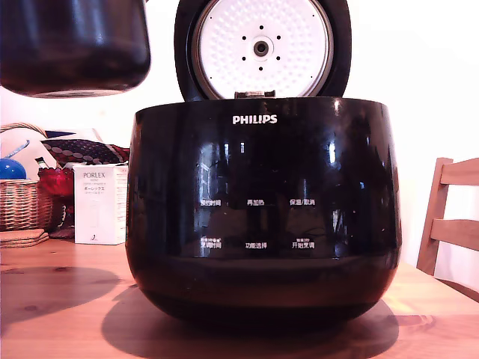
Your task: Place the pot you are holding inside the rice cooker
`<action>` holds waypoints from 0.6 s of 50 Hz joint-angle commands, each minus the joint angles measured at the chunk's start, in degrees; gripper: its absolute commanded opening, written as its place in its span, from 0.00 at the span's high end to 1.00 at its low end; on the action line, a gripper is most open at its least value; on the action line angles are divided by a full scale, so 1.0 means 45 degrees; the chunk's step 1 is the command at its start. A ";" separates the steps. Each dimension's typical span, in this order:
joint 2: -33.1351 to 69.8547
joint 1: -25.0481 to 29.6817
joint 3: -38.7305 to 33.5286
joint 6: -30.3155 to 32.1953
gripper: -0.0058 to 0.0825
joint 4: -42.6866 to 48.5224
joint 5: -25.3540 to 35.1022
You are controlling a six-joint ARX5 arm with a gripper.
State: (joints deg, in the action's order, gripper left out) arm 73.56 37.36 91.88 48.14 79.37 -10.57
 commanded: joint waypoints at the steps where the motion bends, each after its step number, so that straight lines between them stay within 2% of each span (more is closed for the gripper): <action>1: -0.0282 -0.0015 0.0253 -0.0034 0.96 -0.0345 -0.0437; 22: -0.0282 -0.0015 0.0253 -0.0039 0.96 -0.0350 -0.0413; 30: -0.0282 0.0262 0.0253 -0.0039 0.96 -0.0374 -0.0029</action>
State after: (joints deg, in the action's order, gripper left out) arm 73.56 37.56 91.88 48.14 79.37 -11.20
